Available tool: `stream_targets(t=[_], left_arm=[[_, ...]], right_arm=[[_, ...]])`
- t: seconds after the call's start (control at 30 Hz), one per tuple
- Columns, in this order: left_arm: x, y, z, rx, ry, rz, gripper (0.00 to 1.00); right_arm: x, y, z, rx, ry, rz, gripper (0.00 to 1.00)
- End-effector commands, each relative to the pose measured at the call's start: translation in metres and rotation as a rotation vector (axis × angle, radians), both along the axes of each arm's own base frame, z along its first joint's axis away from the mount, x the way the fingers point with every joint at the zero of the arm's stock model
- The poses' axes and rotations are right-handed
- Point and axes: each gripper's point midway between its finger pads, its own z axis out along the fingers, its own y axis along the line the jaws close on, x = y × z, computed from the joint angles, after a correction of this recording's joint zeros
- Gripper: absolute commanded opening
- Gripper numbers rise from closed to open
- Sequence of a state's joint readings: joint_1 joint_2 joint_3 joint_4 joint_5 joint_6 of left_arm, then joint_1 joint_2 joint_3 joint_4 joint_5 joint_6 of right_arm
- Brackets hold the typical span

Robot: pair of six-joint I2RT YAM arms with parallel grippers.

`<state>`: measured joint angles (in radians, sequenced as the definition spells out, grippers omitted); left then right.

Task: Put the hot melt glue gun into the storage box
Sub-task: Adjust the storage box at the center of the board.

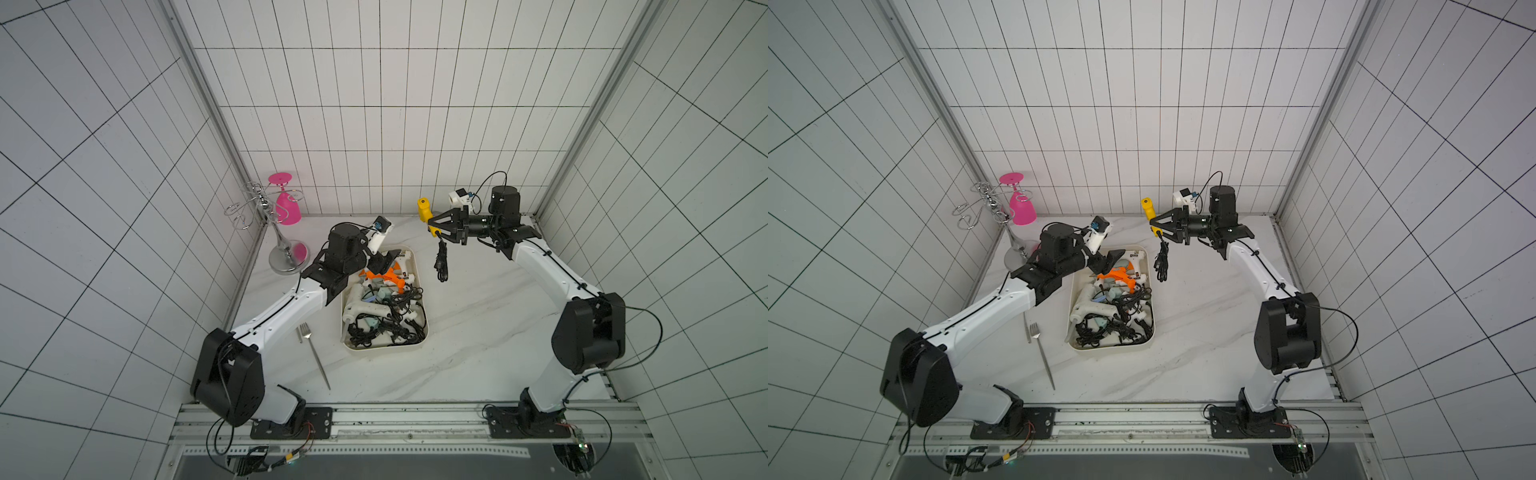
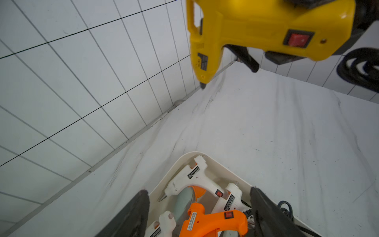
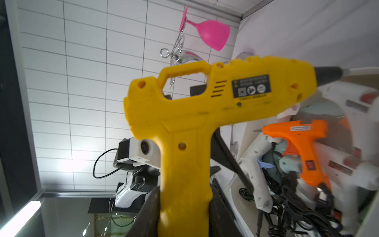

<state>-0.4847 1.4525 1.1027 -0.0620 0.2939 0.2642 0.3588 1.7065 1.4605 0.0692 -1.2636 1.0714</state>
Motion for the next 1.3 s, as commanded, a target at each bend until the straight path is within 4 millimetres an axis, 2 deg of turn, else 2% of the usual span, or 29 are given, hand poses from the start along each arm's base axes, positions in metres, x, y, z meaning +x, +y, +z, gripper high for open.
stream_targets(t=[0.0, 0.17, 0.27, 0.53, 0.77, 0.83, 0.97, 1.07, 1.13, 1.17, 1.2, 1.27], left_arm=[[-0.009, -0.024, 0.011, -0.041, -0.058, -0.131, 0.78], [-0.002, -0.030, 0.025, -0.098, -0.087, -0.119, 0.78], [0.009, -0.021, 0.032, -0.092, -0.132, -0.048, 0.78], [0.033, 0.009, 0.027, -0.013, -0.231, 0.159, 0.76], [0.035, 0.009, 0.031, -0.002, -0.292, 0.157, 0.73], [0.031, 0.005, 0.033, -0.011, -0.296, 0.123, 0.67], [0.016, -0.007, 0.033, -0.014, -0.281, 0.028, 0.42], [0.008, -0.008, 0.030, -0.011, -0.247, 0.012, 0.25], [0.001, -0.007, 0.029, 0.004, -0.224, 0.009, 0.18], [-0.003, -0.005, 0.028, 0.015, -0.205, 0.011, 0.15], [-0.008, -0.002, 0.027, 0.028, -0.181, 0.017, 0.13], [-0.017, 0.006, 0.019, 0.067, -0.116, 0.047, 0.11]], right_arm=[[-0.046, 0.022, 0.025, 0.077, -0.026, 0.168, 0.23], [-0.071, 0.041, 0.019, 0.077, -0.010, 0.247, 0.22], [-0.076, 0.044, 0.015, 0.072, 0.005, 0.260, 0.22], [-0.089, 0.049, 0.009, 0.067, 0.021, 0.294, 0.22], [-0.095, 0.048, 0.004, 0.065, 0.030, 0.323, 0.21], [-0.097, 0.048, 0.003, 0.066, 0.029, 0.333, 0.21], [-0.099, 0.047, 0.001, 0.066, 0.027, 0.348, 0.22], [-0.101, 0.047, -0.004, 0.064, 0.030, 0.356, 0.26], [-0.101, 0.045, -0.008, 0.062, 0.027, 0.355, 0.37], [-0.100, 0.043, -0.010, 0.062, 0.022, 0.349, 0.46], [-0.096, 0.040, -0.012, 0.060, 0.017, 0.331, 0.55], [-0.084, 0.027, -0.017, 0.051, 0.008, 0.274, 0.65]])
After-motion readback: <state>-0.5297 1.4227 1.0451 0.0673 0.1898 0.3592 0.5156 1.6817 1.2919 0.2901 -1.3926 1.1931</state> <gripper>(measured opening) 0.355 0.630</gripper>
